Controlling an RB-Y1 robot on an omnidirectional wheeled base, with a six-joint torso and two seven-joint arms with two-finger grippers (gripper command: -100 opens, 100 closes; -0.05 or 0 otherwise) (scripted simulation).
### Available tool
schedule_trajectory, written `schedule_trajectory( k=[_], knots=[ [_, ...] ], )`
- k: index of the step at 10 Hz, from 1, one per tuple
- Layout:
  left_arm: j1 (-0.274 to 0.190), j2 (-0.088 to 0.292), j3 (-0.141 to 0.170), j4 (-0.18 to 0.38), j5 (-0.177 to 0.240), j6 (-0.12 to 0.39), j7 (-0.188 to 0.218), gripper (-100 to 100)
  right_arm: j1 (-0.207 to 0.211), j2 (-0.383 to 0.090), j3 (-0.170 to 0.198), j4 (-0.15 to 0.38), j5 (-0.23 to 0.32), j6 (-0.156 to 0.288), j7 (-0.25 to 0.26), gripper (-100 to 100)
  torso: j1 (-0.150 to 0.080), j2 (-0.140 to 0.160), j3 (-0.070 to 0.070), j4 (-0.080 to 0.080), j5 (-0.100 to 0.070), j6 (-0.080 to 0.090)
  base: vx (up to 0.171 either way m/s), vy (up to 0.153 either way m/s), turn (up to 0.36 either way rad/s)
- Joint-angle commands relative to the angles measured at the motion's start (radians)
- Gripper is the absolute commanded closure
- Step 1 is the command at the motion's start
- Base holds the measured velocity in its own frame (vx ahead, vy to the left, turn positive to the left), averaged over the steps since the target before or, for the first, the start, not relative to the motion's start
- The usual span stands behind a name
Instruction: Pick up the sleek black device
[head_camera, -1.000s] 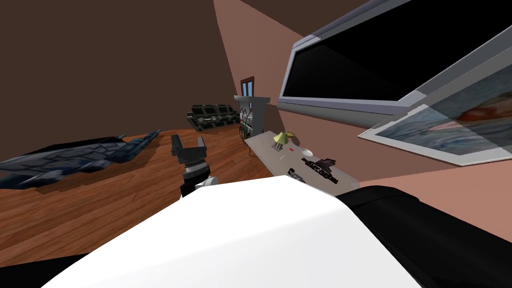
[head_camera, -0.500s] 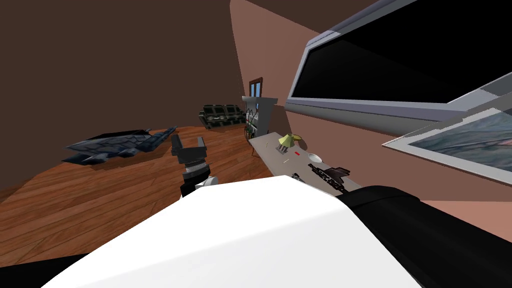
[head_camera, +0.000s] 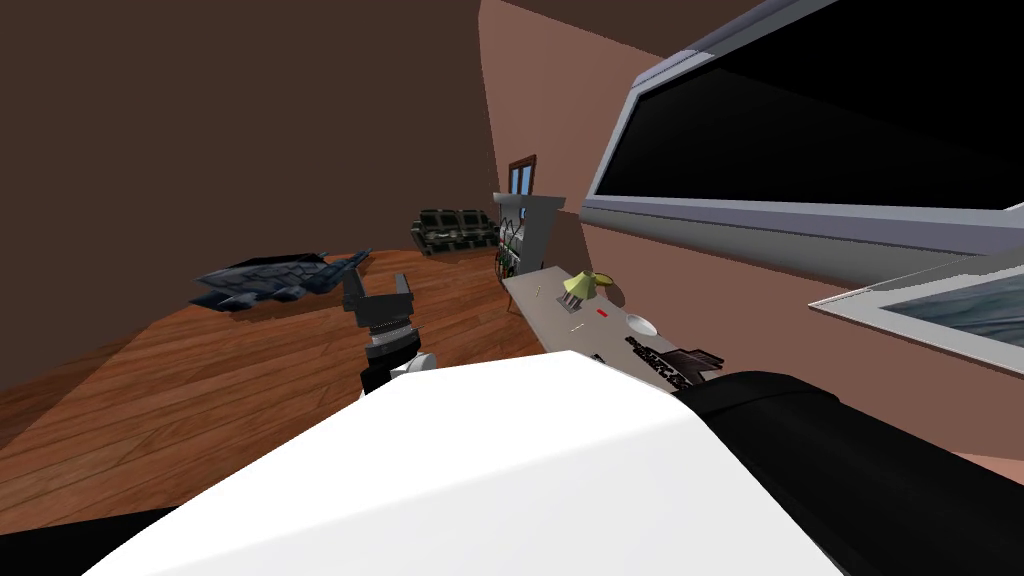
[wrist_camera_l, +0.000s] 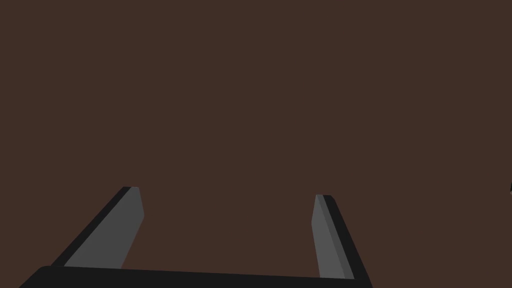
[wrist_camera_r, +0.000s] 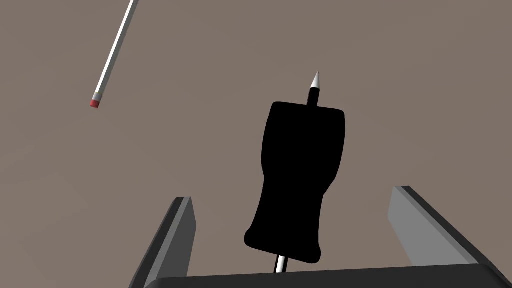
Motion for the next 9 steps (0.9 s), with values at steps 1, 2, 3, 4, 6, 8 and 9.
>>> schedule_trajectory(
  k=[1, 2, 3, 4, 6, 8, 9],
  knots=[
    [0.0, 0.0, 0.0, 0.0, 0.0, 0.0, 0.0, 0, -0.007, 0.022, -0.049, 0.019, 0.044, 0.031, -0.001, -100, 0.0, 0.0, 0.0, 0.0, 0.0, 0.0, -0.001, -0.002, -0.026],
    [0.0, 0.0, 0.0, 0.0, 0.0, 0.0, 0.0, 0, -0.007, 0.022, -0.049, 0.019, 0.044, 0.031, -0.001, -100, 0.001, 0.001, 0.0, 0.0, 0.0, 0.0, -0.004, 0.006, 0.008],
    [0.0, 0.0, 0.0, 0.0, 0.0, 0.0, 0.0, 0, -0.009, 0.005, -0.038, 0.064, 0.009, 0.038, -0.018, -100, 0.002, 0.001, 0.0, 0.0, 0.0, 0.0, 0.008, -0.01, 0.261],
    [0.0, 0.0, 0.0, 0.0, 0.0, 0.0, 0.0, 0, -0.009, 0.005, -0.038, 0.064, 0.009, 0.038, -0.018, -100, 0.001, 0.0, 0.0, 0.0, 0.0, -0.001, 0.011, -0.03, 0.112],
    [0.0, 0.0, 0.0, 0.0, 0.0, 0.0, 0.0, 0, -0.012, -0.01, -0.027, 0.106, -0.023, 0.045, -0.034, -100, -0.001, 0.0, 0.0, 0.0, 0.0, -0.001, 0.011, -0.039, 0.159],
    [0.0, 0.0, 0.0, 0.0, 0.0, 0.0, 0.0, 0, -0.016, -0.031, -0.003, 0.174, -0.076, 0.056, -0.061, -100, -0.001, -0.001, 0.0, 0.0, 0.0, -0.001, 0.024, -0.051, 0.207],
    [0.0, 0.0, 0.0, 0.0, 0.0, 0.0, 0.0, 0, -0.016, -0.031, -0.003, 0.179, -0.076, 0.056, -0.061, -100, -0.002, -0.001, -0.001, 0.0, 0.0, -0.001, 0.016, -0.053, 0.093]
  ],
)
